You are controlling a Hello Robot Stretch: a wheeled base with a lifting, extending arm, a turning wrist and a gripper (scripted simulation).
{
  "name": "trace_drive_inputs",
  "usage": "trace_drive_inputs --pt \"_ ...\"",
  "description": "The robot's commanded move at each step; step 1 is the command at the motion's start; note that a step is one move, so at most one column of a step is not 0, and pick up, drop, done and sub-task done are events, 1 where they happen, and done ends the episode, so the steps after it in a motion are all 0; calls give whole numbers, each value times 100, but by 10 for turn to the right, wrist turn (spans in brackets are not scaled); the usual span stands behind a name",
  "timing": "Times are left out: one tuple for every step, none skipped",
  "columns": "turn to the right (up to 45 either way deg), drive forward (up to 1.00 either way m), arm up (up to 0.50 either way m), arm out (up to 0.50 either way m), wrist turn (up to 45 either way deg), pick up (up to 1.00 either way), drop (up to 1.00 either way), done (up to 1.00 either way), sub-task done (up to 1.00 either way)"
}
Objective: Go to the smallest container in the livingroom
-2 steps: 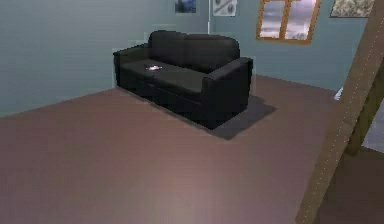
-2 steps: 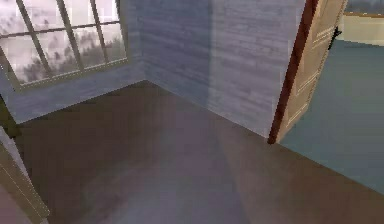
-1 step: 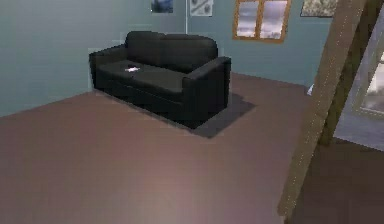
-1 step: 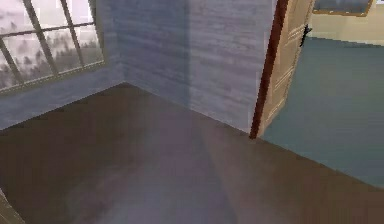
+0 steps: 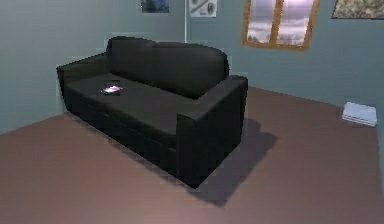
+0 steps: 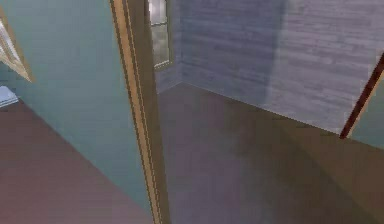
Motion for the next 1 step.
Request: trace_drive_inputs --pt "120 0 0 0 0 0 0 0 0"
